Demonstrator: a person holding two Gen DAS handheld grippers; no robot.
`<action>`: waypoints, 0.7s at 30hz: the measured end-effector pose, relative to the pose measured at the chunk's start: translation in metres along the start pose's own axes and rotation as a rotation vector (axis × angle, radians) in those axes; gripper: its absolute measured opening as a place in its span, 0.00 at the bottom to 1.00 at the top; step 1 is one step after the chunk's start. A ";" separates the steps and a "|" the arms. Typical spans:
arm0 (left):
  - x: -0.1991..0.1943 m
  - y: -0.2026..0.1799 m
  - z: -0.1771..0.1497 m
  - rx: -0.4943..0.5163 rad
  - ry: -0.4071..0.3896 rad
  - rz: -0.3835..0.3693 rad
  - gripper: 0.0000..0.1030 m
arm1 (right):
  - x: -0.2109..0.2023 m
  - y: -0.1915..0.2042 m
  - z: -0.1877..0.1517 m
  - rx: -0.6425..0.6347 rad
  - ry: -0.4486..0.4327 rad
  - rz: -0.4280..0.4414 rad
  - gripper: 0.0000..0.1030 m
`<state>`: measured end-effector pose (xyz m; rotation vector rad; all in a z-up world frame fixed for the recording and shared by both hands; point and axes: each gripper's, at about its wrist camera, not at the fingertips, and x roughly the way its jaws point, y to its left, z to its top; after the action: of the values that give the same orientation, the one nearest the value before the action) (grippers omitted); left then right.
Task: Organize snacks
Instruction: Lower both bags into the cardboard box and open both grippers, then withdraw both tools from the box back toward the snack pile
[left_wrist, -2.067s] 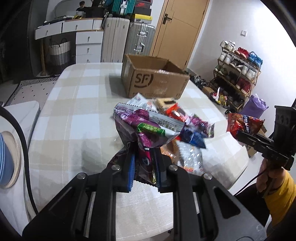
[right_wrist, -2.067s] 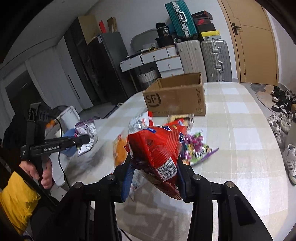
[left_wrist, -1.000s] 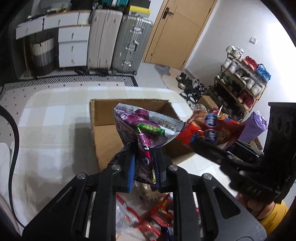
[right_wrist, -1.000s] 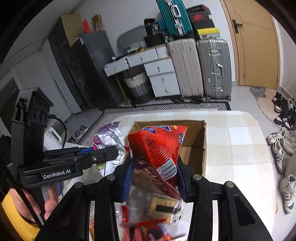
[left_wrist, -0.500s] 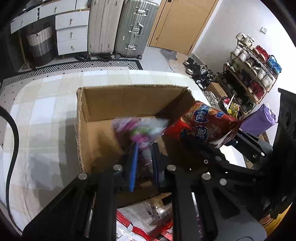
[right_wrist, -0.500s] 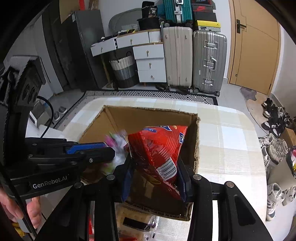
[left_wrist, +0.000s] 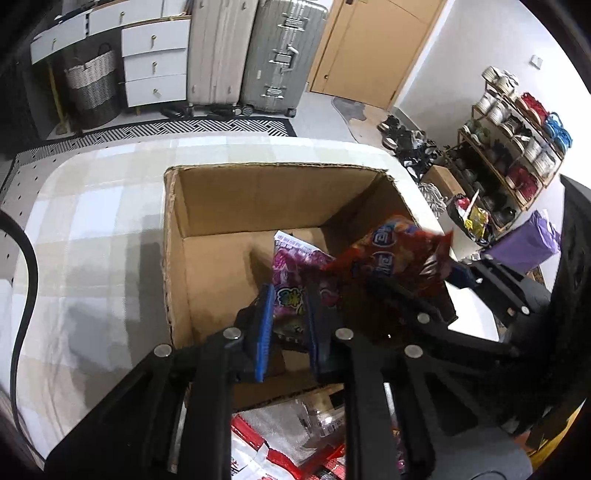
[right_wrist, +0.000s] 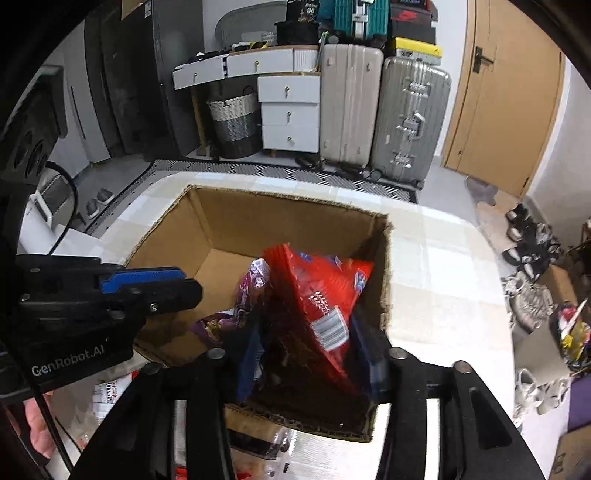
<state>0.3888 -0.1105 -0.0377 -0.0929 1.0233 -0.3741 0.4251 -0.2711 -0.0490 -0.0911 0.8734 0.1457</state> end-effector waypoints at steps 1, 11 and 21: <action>-0.004 0.001 -0.001 -0.002 -0.007 0.013 0.31 | -0.001 0.000 0.000 -0.003 -0.008 0.000 0.62; -0.037 0.010 -0.002 -0.078 -0.070 -0.032 0.84 | -0.036 -0.006 -0.004 0.011 -0.114 0.019 0.96; -0.099 0.003 -0.049 -0.085 -0.082 -0.024 0.92 | -0.108 -0.023 -0.036 0.094 -0.174 0.066 0.97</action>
<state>0.3024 -0.0689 0.0168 -0.1950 0.9574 -0.3457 0.3332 -0.3082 0.0113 0.0381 0.7089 0.1719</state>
